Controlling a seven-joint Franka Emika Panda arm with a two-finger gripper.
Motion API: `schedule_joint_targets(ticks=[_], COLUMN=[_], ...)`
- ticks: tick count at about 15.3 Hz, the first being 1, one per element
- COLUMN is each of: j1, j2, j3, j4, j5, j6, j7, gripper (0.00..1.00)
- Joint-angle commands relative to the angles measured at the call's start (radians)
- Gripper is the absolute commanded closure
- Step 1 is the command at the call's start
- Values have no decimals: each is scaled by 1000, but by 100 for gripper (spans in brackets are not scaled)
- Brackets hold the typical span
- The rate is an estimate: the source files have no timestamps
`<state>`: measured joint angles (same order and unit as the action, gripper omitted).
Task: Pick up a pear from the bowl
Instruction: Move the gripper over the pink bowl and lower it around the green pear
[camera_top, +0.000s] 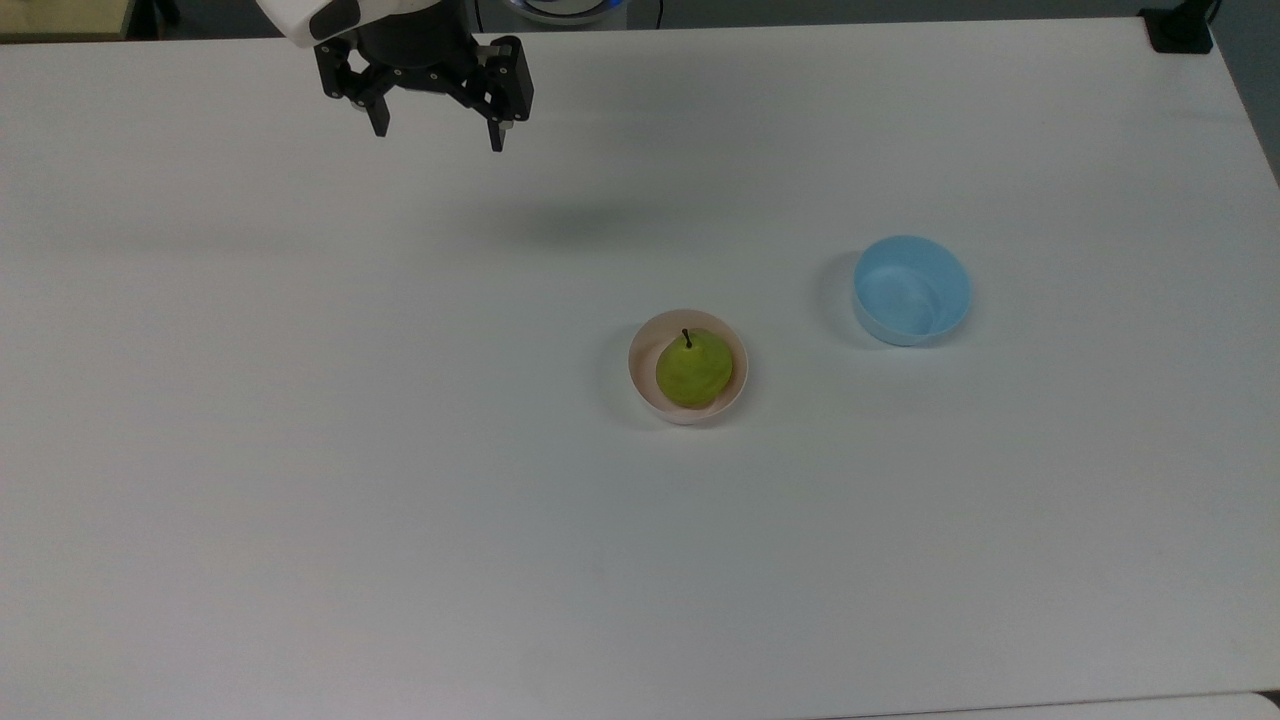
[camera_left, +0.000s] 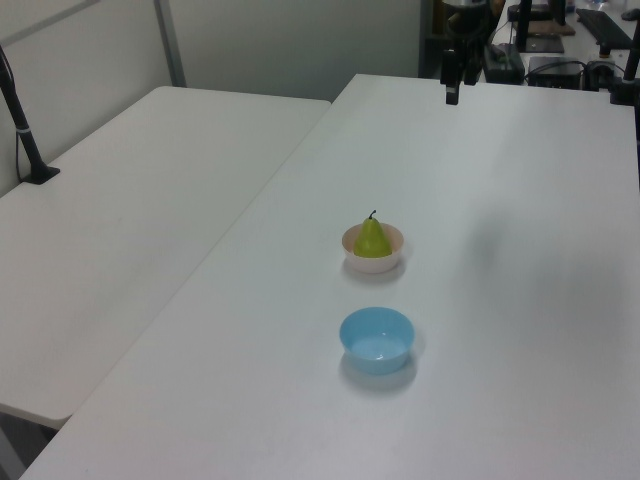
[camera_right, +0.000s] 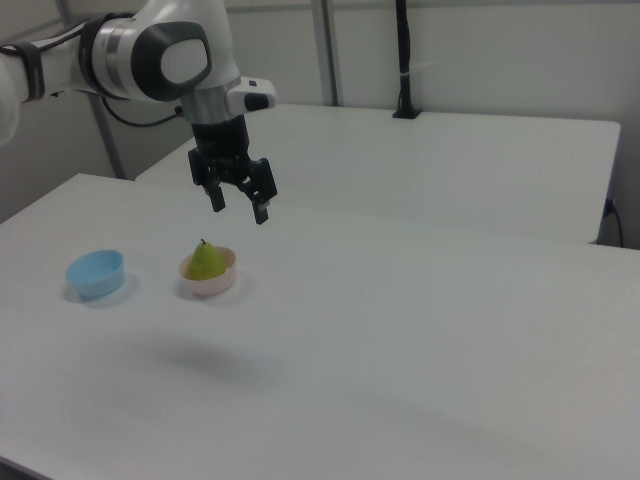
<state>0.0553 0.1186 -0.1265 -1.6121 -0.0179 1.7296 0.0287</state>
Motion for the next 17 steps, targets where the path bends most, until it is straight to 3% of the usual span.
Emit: schedule_joint_targets(ticks=[1,10,17], j1=[-2,21,179], j2=[-14,15,111], j3=[-2,2,1], j4=[-2,29,32], j5=[1,10,21], j6=[-15,-2,119], j7=[-12,-7,40], gripper=[0,0,0])
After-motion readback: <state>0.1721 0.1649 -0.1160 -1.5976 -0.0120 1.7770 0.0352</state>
